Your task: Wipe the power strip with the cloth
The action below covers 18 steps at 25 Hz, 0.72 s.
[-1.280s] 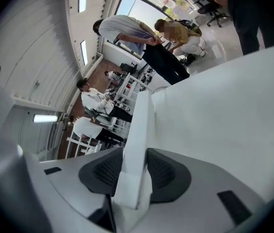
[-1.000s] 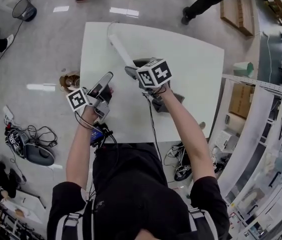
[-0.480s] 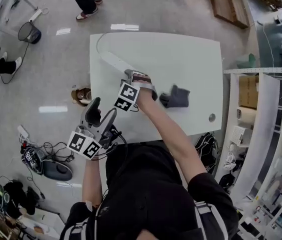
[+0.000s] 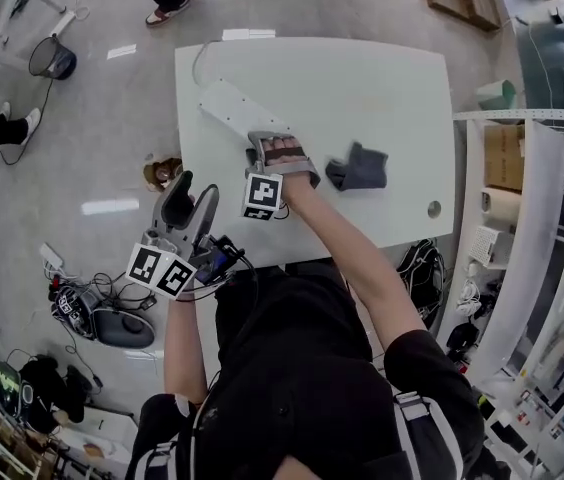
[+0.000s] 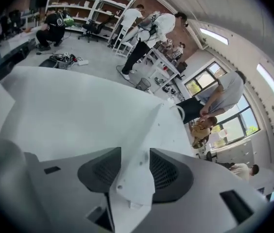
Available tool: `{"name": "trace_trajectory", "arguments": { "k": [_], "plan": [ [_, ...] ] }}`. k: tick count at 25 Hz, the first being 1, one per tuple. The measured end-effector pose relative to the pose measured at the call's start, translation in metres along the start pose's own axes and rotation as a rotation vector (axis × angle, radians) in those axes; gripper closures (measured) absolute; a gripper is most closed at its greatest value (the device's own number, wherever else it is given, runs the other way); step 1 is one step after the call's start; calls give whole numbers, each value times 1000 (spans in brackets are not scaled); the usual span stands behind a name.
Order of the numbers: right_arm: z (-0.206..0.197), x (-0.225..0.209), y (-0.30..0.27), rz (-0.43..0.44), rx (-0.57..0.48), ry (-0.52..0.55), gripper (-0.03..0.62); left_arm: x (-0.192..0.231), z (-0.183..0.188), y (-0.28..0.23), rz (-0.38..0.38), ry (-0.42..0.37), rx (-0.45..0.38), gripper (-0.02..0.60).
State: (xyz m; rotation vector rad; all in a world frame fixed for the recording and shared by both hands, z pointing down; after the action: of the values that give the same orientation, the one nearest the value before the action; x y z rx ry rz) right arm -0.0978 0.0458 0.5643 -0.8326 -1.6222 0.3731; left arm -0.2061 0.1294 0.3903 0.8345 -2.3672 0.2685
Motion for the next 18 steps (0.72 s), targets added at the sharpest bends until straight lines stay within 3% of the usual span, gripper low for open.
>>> {"name": "trace_trajectory", "arguments": {
  "k": [2, 6, 8, 11, 12, 13, 14, 15, 18],
  "plan": [
    [1, 6, -4, 51, -18, -76, 401, 4, -5, 1, 6, 6, 16, 281],
    [6, -17, 10, 145, -100, -344, 401, 10, -7, 3, -11, 38, 52, 281],
    [0, -48, 37, 200, -203, -623, 401, 8, -7, -2, -25, 24, 84, 281],
    [-52, -96, 89, 293, -361, -1233, 402, -10, -17, -25, -68, -75, 169, 279],
    [-78, -103, 107, 295, -389, -1381, 402, -19, -23, -36, -84, -114, 200, 279],
    [-109, -105, 124, 279, -381, -1464, 402, -31, -30, -48, -106, -144, 223, 281],
    [-141, -102, 140, 254, -334, -1474, 402, -45, -38, -62, -135, -161, 238, 281],
    [-173, -94, 152, 231, -259, -1417, 402, -60, -47, -75, -170, -163, 252, 281],
    [-236, -56, 170, 236, -26, -1050, 375, -99, -75, -103, -271, -115, 299, 281]
  ]
}}
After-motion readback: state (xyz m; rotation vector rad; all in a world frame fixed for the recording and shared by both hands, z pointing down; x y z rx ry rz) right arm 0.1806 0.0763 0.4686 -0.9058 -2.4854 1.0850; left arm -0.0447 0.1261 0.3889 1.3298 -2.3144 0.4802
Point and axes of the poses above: the fingertips, and each gripper's own axes: y backward along the fingers, x to its left, z out of its top, the point moved 5 cm from there along y, backward along the fingers, and after that the axes turned 13 degrees about -z, right-handed, at the moved point
